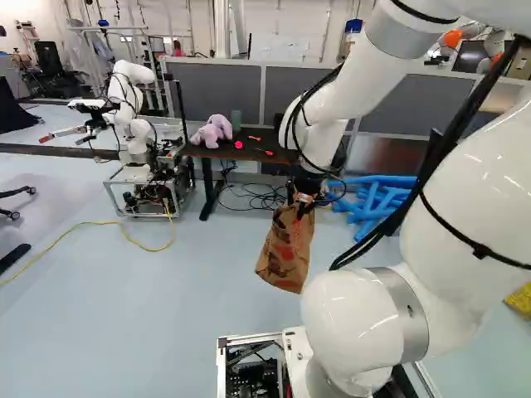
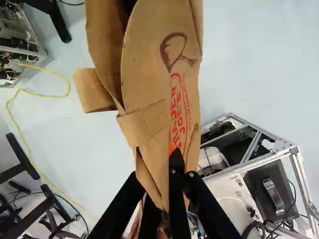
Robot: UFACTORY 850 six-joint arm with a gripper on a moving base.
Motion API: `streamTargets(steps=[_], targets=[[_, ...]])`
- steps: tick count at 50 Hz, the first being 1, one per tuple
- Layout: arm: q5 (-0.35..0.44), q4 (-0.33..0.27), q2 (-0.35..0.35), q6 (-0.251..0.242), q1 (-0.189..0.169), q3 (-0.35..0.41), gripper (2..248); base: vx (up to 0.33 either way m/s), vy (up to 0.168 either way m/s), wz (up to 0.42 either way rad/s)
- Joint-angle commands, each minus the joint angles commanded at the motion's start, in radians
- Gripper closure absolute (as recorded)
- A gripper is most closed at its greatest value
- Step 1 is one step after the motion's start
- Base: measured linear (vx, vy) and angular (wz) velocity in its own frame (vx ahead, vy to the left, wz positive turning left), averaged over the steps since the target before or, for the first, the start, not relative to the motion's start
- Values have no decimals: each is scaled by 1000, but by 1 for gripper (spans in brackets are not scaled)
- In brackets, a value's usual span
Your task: Pick up the bag on the ground and place it on the table
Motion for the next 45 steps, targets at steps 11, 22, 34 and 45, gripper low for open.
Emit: streamTargets(steps=[11,22,34,45], targets=[[-38,-3,24,0,1,-19,227,0,0,0],[-69,-4,45,0,2,-40,227,0,0,0],[-106,-4,65,0,3,-65,227,0,0,0],[-144,-4,80,0,5,-91,227,0,0,0]])
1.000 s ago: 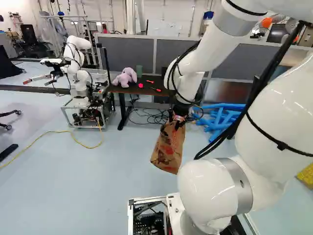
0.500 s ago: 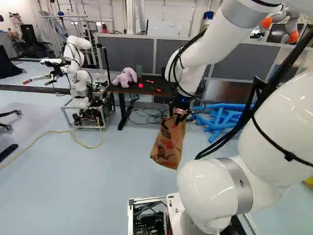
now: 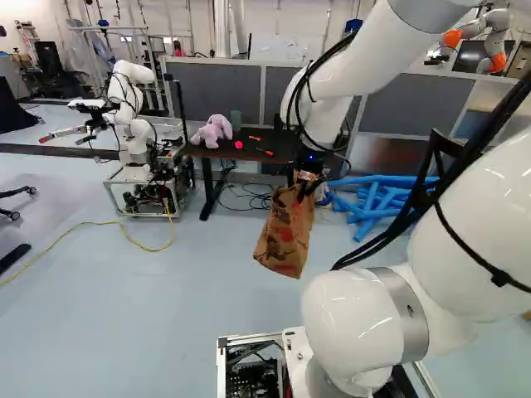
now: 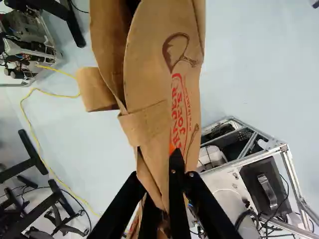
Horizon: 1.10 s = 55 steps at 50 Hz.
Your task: Pick up the bag on the ground and place it on the table
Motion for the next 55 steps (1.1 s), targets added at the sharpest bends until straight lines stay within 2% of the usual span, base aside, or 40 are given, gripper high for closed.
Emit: streamTargets(steps=[55], targets=[[-238,-6,43,0,-1,-149,227,0,0,0]])
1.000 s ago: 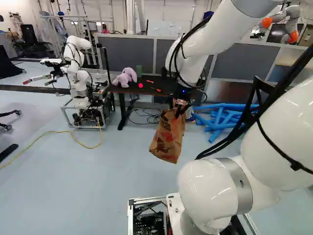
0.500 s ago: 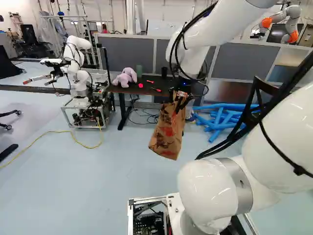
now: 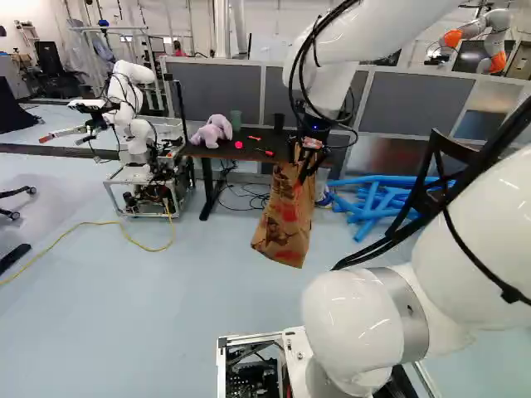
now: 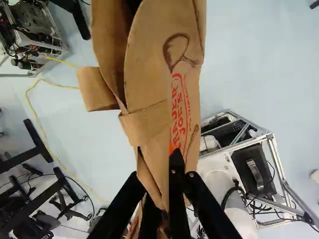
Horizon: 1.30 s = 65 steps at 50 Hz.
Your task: Pick up the bag on the ground and place it on the table
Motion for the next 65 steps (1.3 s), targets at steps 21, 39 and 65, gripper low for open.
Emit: streamTargets(steps=[21,39,65], targets=[[-59,-23,11,0,-11,-61,227,0,0,0],[-118,-43,15,0,-21,-117,227,0,0,0],[-209,-66,12,0,-30,-201,227,0,0,0]])
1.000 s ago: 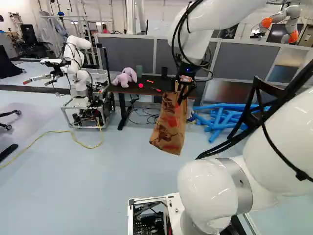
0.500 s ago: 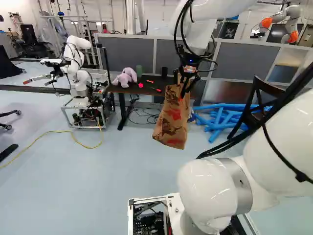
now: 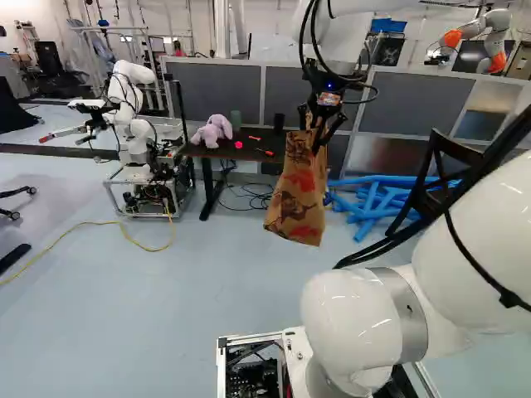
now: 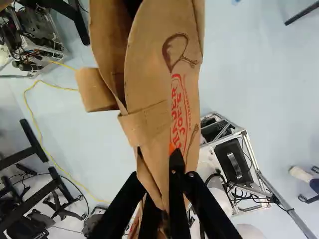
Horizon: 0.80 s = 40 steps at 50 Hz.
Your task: Pick up the bag on the ground and place it on the table
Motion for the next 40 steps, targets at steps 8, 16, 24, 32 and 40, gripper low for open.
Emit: streamTargets(steps=[8,16,24,32,40], targets=[[-3,-1,-2,0,0,-7,227,0,0,0],[-3,-1,-2,0,0,-8,227,0,0,0],[-3,-1,-2,0,0,-8,227,0,0,0],[-3,-1,-2,0,0,-8,227,1,-1,-9],[-3,-1,-2,0,0,-8,227,29,-29,-230]])
